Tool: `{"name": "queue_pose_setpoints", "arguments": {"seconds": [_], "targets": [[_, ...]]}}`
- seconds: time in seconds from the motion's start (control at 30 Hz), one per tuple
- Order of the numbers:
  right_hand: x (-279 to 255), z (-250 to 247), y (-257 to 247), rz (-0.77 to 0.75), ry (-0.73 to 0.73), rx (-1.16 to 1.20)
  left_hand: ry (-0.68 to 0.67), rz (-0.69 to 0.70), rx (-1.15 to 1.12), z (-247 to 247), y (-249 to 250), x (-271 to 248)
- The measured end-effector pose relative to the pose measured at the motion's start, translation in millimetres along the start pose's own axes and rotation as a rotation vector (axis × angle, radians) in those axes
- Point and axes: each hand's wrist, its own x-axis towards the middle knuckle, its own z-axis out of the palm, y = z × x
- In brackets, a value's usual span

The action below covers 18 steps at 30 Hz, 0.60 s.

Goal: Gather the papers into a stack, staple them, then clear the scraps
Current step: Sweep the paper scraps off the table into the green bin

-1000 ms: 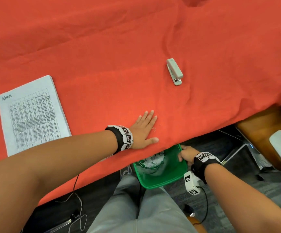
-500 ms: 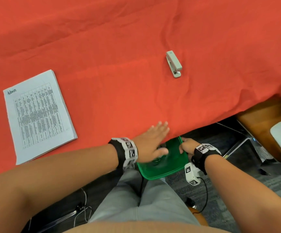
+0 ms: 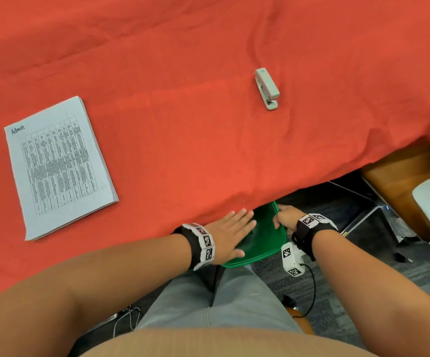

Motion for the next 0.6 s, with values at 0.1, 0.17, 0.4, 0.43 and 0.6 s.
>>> {"name": "queue_pose_setpoints", "arguments": {"seconds": [0.1,0.17,0.4,0.43,0.6], "targets": [[0.8,-0.2,-0.8,-0.006,0.006,0.000,0.088,0.081,0.061,2.2,5.0,-9.8],[1.3,-0.4,-1.4,0.001,0.020,-0.008,0.146,-0.015,0.031,-6.5,0.3,-12.9],[14.8,2.6,6.7,0.002,0.006,0.067,-0.022,-0.066,0.157,10.4,-11.3,-20.8],[13.9,2.5,6.6,0.004,0.007,0.075,-0.051,-0.031,0.148,15.2,-10.1,-23.1],[8.4,-1.1,9.2,0.002,0.001,0.127,0.121,0.065,-0.103,30.0,-4.2,-54.3]]}}
